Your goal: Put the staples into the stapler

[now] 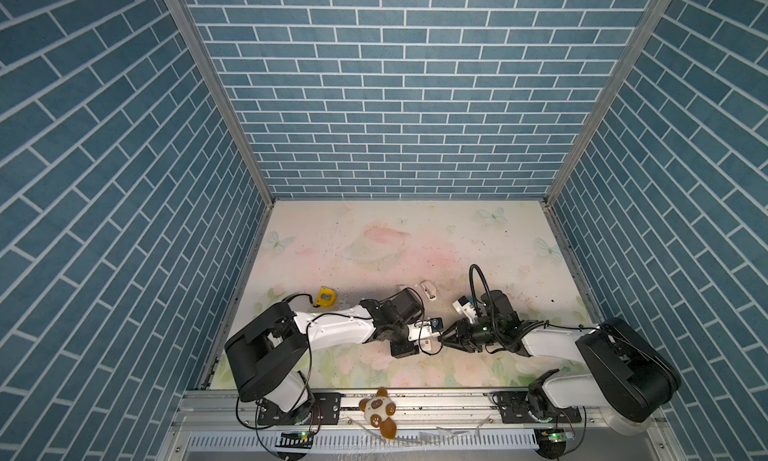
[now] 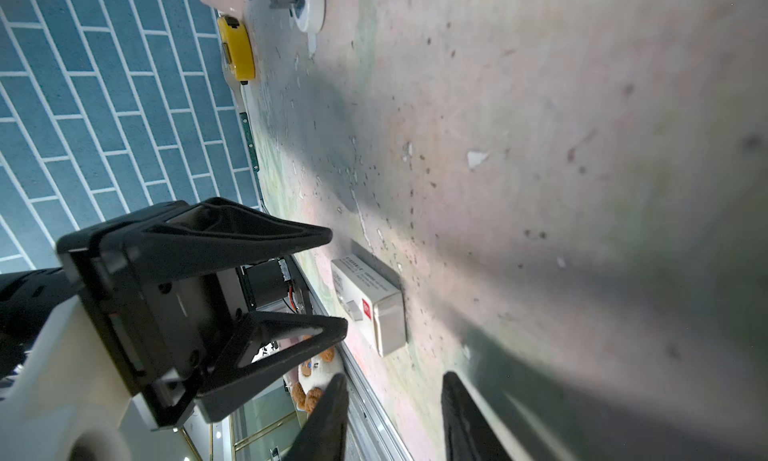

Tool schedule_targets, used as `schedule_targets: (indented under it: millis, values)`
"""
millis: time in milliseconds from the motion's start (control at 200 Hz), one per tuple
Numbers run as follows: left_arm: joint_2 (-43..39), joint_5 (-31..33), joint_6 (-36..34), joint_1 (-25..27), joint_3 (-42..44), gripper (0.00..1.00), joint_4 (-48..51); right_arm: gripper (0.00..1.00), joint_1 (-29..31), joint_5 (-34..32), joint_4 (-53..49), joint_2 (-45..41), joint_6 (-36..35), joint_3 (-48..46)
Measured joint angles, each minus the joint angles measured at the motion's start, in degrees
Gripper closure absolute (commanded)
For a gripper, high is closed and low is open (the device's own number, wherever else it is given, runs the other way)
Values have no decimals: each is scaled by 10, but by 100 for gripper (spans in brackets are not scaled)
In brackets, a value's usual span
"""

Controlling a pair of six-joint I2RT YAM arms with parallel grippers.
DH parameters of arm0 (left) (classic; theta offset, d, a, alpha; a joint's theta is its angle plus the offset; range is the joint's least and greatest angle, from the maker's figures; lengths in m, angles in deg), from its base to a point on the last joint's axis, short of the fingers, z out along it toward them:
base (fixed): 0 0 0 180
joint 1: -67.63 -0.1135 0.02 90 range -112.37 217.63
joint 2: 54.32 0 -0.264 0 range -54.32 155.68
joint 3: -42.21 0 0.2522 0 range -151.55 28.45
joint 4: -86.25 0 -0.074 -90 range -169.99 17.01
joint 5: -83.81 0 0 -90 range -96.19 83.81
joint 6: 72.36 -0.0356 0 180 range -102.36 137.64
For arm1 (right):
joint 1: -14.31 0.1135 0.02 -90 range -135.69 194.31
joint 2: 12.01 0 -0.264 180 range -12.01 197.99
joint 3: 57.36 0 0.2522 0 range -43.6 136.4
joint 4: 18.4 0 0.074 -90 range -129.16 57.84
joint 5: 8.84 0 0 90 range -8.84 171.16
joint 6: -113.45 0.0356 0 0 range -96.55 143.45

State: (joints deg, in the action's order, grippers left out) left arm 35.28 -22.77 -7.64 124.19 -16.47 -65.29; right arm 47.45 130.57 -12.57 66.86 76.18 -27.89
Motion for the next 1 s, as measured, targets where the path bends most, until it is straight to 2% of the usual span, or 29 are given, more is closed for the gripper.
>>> schedule_targets:
  millis: [450, 1000]
  values:
    - [24, -2, 2, 0, -2, 59, 0, 66, 22, 0, 58, 42, 15, 5]
    - [32, -8, 2, 0, -8, 67, 0, 70, 54, 0, 109, 94, 41, 24]
